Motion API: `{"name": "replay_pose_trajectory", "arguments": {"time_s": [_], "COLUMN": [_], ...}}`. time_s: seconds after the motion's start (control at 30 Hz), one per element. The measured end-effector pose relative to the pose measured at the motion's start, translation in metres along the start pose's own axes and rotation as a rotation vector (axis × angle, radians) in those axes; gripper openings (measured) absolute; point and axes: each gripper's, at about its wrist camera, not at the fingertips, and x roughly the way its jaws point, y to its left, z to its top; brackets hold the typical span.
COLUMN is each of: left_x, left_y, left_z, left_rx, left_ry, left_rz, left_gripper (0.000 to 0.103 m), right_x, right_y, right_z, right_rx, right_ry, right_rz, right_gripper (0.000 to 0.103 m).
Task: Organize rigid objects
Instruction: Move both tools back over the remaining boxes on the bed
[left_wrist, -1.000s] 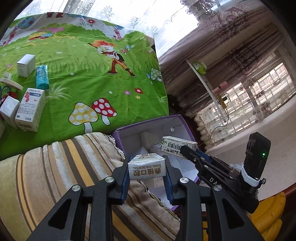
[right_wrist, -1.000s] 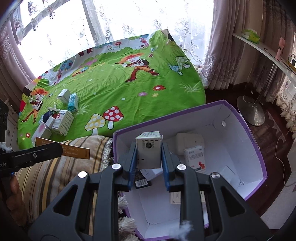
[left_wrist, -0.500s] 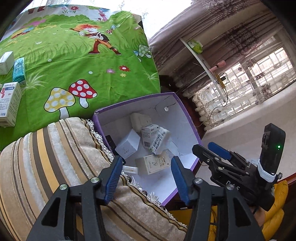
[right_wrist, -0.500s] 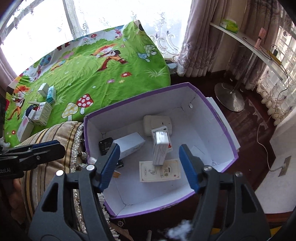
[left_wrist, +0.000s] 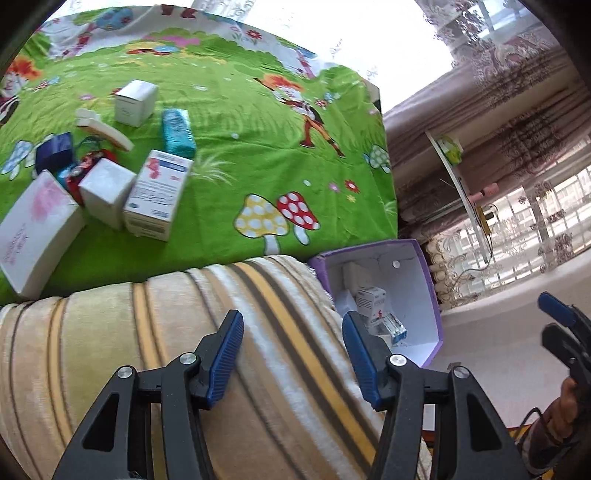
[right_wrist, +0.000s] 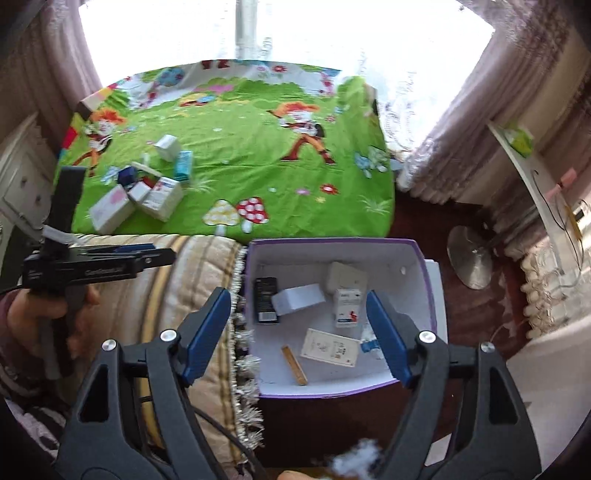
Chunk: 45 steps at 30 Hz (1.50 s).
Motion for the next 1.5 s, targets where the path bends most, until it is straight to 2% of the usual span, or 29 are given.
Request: {"name": "replay_pose_trajectory", "arguments": {"time_s": [0.17,0.4,0.73,0.97,1.2,1.33,1.5], "left_x": [-0.026,-0.05,-0.066,-0.067,-0.064,-0.062,-0.06], "left_y": [0.037,0.083,0.109,0.11,0.113,0.115,0.116], "left_z": [0.004,0.011,0.014,0.018,0.021,0.023,0.028], "left_rx": [-0.059,-0.11,-0.141,-0.109,-0.082,-0.061,-0.001], "left_ry": [-0.056,-0.1,-0.133,-0.139,-0.133,-0.121,-0.118], "left_rz": [0.076,0.18,0.207,0.237,0.267,0.287,0.328], "left_gripper": [0.057,0.057,0.057,0.057,0.066,0.069,0.078], "right_x": [-0.038,-0.072,-0.071,-0.067,-0.065,-0.064,-0.045], "right_y": [0.015,0.055,0.077,0.084,0.087,0.096,0.102], "right_z": [0.037,0.065,0.081,0.084,0.087,0.094,0.103], "right_rx": [0.02,-0.073,-0.11,-0.126,-0.112,-0.109,-0.085], "right_ry": [-0.086,-0.172,-0.161,-0.154,-0.148,-0.15,-0.126], "right_rz": [0.047,0.076,0.105,0.125,0.134,0.173,0.236], "right_gripper": [0.079,0.079,0.079,0.079,0.079,0.079,0.079]}}
